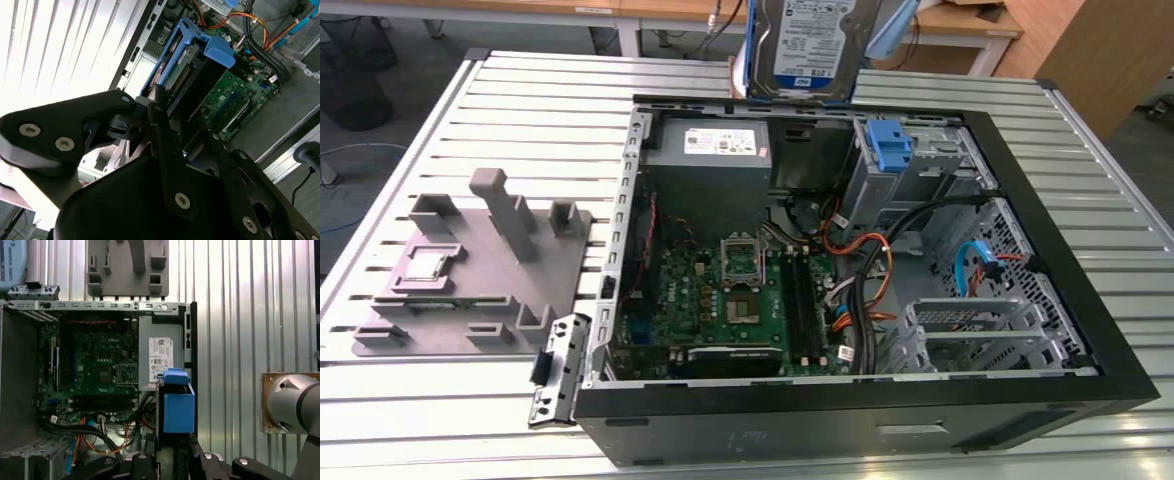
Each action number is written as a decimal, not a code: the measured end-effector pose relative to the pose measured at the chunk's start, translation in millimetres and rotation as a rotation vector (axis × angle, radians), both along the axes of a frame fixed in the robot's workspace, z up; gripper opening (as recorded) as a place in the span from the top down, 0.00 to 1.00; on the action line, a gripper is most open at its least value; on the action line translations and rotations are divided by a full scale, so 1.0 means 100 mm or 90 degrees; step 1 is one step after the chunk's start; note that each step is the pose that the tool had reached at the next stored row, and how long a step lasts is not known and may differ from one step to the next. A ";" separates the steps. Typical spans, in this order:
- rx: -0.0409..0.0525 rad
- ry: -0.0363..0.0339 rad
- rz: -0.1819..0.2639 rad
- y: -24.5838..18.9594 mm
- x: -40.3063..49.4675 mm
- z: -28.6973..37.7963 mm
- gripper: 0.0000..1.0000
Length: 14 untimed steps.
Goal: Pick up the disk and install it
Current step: 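Pick up the disk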
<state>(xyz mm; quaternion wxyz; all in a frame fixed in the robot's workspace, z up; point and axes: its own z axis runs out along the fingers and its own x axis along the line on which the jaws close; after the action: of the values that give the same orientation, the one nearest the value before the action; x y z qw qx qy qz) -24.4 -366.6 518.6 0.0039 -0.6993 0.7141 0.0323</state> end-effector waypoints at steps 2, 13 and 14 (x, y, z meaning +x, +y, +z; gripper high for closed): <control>0.0001 -0.0001 0.000 -0.074 -0.002 -0.002 0.65; -0.0002 0.0001 0.000 -0.087 -0.001 0.000 0.65; -0.0002 0.0001 0.000 -0.088 -0.001 0.000 0.65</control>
<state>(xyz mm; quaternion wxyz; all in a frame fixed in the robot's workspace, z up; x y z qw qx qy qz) -24.5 -375.4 518.6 0.0038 -0.6992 0.7142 0.0322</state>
